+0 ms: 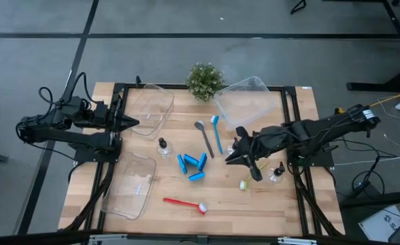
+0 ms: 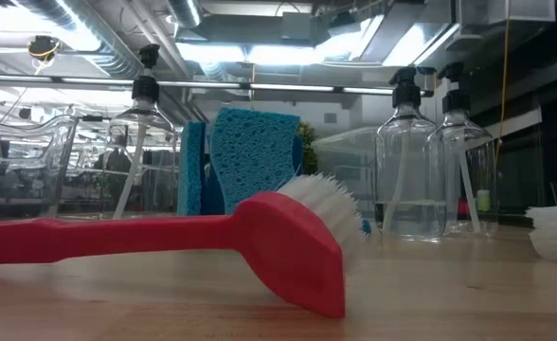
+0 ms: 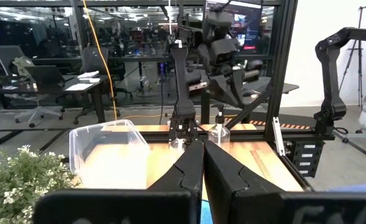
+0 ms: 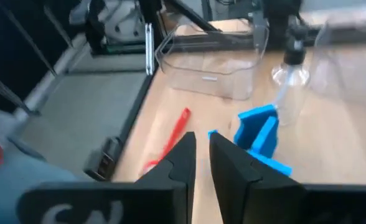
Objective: Pick & Place Kitchen Sink Supplies
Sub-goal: Put the soap dispenser into the white bin
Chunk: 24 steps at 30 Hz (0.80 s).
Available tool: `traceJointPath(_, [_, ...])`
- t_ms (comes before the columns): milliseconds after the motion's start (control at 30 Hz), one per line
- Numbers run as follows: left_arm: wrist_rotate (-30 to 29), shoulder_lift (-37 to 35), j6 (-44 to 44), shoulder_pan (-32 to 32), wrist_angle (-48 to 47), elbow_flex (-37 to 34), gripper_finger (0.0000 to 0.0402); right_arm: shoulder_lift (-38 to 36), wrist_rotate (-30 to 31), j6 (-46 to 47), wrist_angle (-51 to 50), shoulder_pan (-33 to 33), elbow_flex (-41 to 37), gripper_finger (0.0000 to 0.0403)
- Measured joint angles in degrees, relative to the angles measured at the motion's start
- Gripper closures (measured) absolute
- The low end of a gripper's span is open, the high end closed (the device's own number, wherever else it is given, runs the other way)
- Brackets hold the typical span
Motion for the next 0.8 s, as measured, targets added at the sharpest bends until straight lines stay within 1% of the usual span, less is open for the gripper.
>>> traceJointPath(133, [0.0, 0.0, 0.0, 0.0, 0.0, 0.0, 0.0393, 1.5, 0.0, -15.8, 2.2, 0.0, 0.0, 0.0354])
traceJointPath(233, [0.0, 0.0, 0.0, 0.0, 0.0, 0.0, 0.0393, 2.1, 0.1, -20.7, 2.2, 0.0, 0.0, 0.0354])
traceJointPath(300, [0.0, 0.0, 0.0, 0.0, 0.0, 0.0, 0.0394, 2.3, 0.3, -21.2, 1.0, -0.1, 0.6, 0.0352])
traceJointPath(433, [0.0, 0.0, 0.0, 0.0, 0.0, 0.0, 0.0397, 2.3, 4.8, -21.8, -5.2, -0.2, 4.6, 0.0332])
traceJointPath(533, [0.0, 0.0, 0.0, 0.0, 0.0, 0.0, 0.0396, 2.3, 6.7, -21.7, -13.0, -0.2, 8.5, 0.03])
traceJointPath(700, [0.0, 0.0, 0.0, 0.0, 0.0, 0.0, 0.0394, 2.3, 6.5, -14.9, -21.8, -0.1, 12.8, 0.0237])
traceJointPath(800, [0.0, 0.0, 0.0, 0.0, 0.0, 0.0, 0.0396, 2.3, 6.5, -12.3, -26.4, 0.5, 14.0, 0.0211])
